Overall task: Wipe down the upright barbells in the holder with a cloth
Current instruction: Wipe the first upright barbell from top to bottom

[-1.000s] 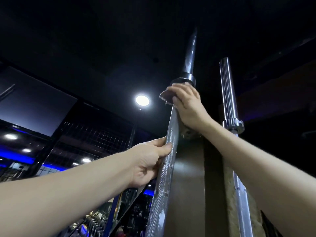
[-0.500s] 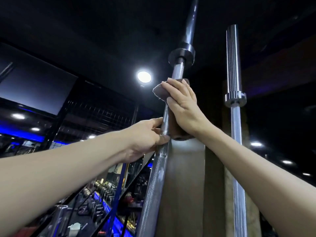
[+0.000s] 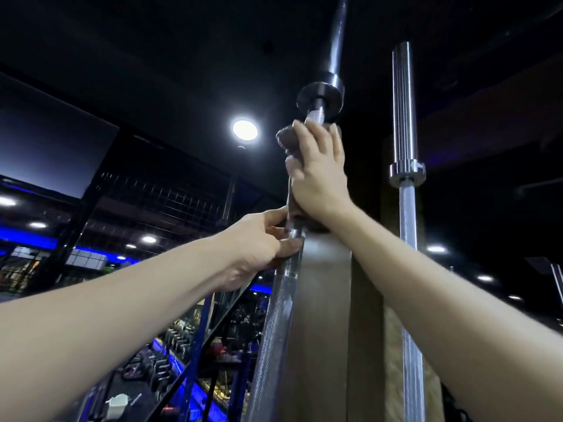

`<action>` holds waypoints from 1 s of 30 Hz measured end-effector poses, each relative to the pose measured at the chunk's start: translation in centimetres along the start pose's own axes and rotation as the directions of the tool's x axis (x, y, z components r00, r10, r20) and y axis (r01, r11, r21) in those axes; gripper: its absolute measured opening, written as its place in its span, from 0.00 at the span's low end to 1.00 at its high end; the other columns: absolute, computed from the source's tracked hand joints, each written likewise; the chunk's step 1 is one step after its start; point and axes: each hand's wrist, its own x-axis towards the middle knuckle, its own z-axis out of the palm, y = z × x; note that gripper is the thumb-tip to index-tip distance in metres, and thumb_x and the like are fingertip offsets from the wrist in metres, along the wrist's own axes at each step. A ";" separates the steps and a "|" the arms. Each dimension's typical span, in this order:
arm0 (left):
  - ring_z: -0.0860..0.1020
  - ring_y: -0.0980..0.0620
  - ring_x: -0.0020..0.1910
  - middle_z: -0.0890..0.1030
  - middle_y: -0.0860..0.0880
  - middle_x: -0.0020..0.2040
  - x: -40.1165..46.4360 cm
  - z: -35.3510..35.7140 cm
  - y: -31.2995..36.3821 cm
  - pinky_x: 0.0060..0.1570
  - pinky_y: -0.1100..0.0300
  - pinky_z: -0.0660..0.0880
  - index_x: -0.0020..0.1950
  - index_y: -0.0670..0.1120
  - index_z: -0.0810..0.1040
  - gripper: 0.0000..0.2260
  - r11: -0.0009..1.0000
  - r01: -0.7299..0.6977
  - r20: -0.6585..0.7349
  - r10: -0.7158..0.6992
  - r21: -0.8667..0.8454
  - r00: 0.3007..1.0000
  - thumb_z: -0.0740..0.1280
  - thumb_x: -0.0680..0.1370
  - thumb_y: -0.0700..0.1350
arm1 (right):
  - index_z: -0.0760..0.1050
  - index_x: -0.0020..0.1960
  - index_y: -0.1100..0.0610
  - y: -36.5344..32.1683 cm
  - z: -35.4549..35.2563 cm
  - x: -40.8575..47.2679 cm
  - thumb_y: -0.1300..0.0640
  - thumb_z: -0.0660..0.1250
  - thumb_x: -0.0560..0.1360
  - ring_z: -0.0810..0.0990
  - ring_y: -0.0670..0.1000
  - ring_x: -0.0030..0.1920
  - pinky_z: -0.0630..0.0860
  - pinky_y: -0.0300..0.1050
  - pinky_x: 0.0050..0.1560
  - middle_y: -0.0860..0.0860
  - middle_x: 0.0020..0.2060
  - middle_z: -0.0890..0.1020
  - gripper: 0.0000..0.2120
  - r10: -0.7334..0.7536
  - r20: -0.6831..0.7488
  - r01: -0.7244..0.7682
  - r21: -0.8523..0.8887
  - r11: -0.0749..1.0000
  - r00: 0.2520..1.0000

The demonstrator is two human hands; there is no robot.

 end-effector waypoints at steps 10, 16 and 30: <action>0.76 0.54 0.37 0.77 0.49 0.40 0.5 0.0 -0.4 0.34 0.68 0.76 0.70 0.46 0.71 0.23 0.999 -0.020 -0.081 0.022 0.027 0.996 0.65 0.77 0.32 | 0.53 0.77 0.52 -0.1 0.1 4.0 0.59 0.54 0.81 0.42 0.55 0.76 0.53 0.58 0.74 0.49 0.76 0.53 0.26 0.057 0.026 -0.053 -0.133 0.990 0.998; 0.78 0.56 0.36 0.79 0.49 0.40 0.1 -0.5 -0.4 0.37 0.68 0.76 0.62 0.45 0.76 0.17 0.999 -0.019 -0.050 0.017 -0.040 0.999 0.65 0.76 0.31 | 0.51 0.77 0.59 -1.0 0.6 -0.6 0.58 0.54 0.82 0.46 0.58 0.76 0.39 0.48 0.75 0.56 0.76 0.54 0.26 -0.036 -0.076 0.025 -0.139 0.990 0.996; 0.79 0.52 0.44 0.82 0.44 0.49 0.1 -1.1 -0.7 0.44 0.64 0.78 0.62 0.49 0.77 0.18 1.000 -0.018 -0.075 0.016 -0.013 0.997 0.66 0.76 0.33 | 0.68 0.70 0.60 -0.9 0.9 0.9 0.64 0.57 0.80 0.56 0.59 0.73 0.48 0.48 0.75 0.57 0.71 0.66 0.19 -0.126 -0.147 0.120 -0.049 0.992 0.981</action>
